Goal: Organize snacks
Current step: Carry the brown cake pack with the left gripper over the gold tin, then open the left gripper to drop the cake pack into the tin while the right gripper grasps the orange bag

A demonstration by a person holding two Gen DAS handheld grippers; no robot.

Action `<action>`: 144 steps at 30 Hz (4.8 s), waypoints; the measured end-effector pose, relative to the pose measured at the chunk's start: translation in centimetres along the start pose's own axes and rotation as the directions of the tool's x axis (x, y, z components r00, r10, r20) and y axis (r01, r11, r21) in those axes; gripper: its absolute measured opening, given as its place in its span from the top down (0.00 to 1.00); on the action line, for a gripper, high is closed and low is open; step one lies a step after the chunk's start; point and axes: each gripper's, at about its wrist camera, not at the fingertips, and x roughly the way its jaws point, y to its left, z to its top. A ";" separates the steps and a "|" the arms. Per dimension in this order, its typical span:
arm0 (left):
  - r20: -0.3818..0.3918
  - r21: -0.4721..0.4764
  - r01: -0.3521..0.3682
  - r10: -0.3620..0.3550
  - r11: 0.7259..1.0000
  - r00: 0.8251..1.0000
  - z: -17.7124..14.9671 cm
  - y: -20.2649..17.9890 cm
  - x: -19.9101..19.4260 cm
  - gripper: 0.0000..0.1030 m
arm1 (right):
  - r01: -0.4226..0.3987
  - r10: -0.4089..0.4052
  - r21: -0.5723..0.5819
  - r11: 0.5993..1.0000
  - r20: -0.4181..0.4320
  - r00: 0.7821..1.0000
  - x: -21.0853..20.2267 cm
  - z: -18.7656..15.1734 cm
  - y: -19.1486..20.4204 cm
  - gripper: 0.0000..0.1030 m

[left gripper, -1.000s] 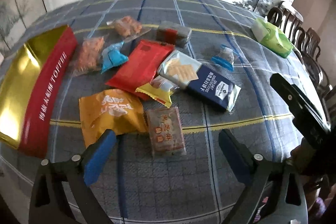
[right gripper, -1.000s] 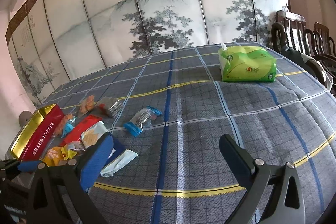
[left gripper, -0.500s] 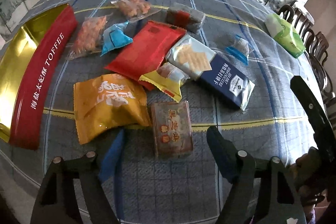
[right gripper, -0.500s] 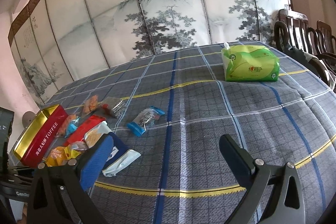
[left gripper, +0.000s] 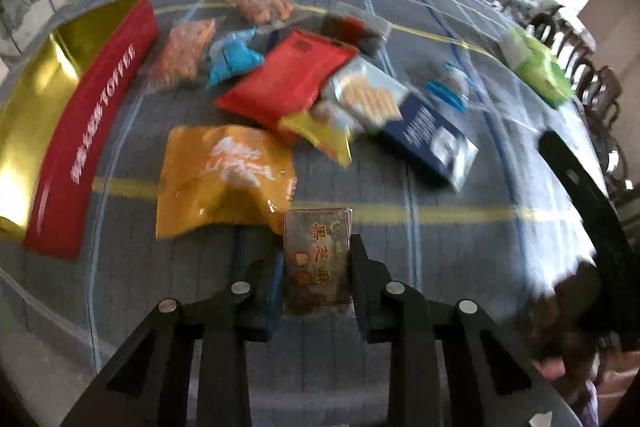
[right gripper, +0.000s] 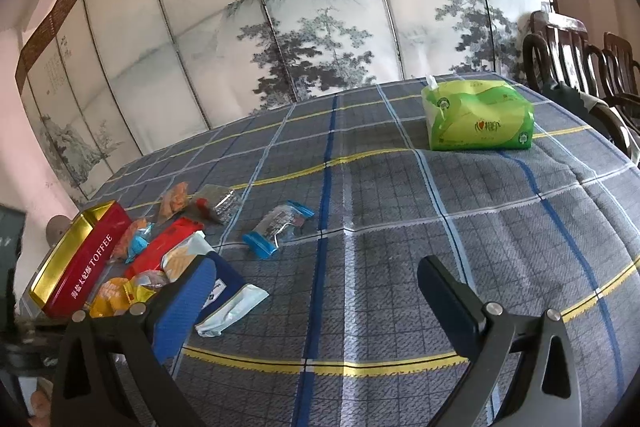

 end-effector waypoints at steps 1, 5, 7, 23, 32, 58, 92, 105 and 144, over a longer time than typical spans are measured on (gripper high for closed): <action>-0.002 -0.006 0.014 -0.014 1.000 1.000 -0.4 0.1 -0.4 0.75 | 0.001 -0.001 0.002 1.000 -0.002 1.000 0.0 0.0 0.0 0.00; 0.021 0.029 0.031 -0.032 0.999 0.999 -1.9 0.3 -2.6 0.75 | 0.003 -0.003 -0.003 1.000 -0.008 1.000 0.1 0.0 -0.1 0.00; 0.048 0.050 0.022 -0.024 0.999 0.999 -2.4 0.2 -3.8 0.75 | 0.002 -0.002 -0.004 1.000 -0.013 1.000 0.2 0.0 -0.2 0.00; 0.039 0.153 0.097 -0.104 0.984 0.994 -4.0 1.0 -3.6 0.74 | 0.026 -0.026 0.003 1.000 -0.040 0.999 0.7 0.0 -0.1 0.00; 0.031 0.087 0.099 -0.102 0.991 0.994 -5.0 3.0 -3.8 0.59 | 0.021 -0.021 -0.017 1.000 -0.015 1.000 0.5 0.0 0.1 0.00; -0.037 0.044 0.173 -0.171 0.984 0.985 -5.6 1.7 -3.4 0.76 | -0.003 0.003 -0.012 1.000 -0.045 0.999 0.9 -0.1 0.1 0.00; 0.229 0.028 -0.059 0.051 0.998 0.972 -3.6 7.4 -10.1 0.75 | 0.052 -0.054 -0.036 0.998 -0.068 0.996 1.4 -0.2 0.6 0.00; 0.263 0.006 -0.162 0.155 0.987 0.952 0.5 12.5 -9.9 0.75 | 0.065 -0.073 -0.123 0.990 -0.056 0.996 1.2 -0.3 2.4 0.00; 0.089 0.057 -0.213 0.208 0.975 0.974 12.1 22.1 -2.4 0.74 | -0.718 0.157 -0.594 0.361 -0.721 0.675 5.3 -6.6 24.2 0.03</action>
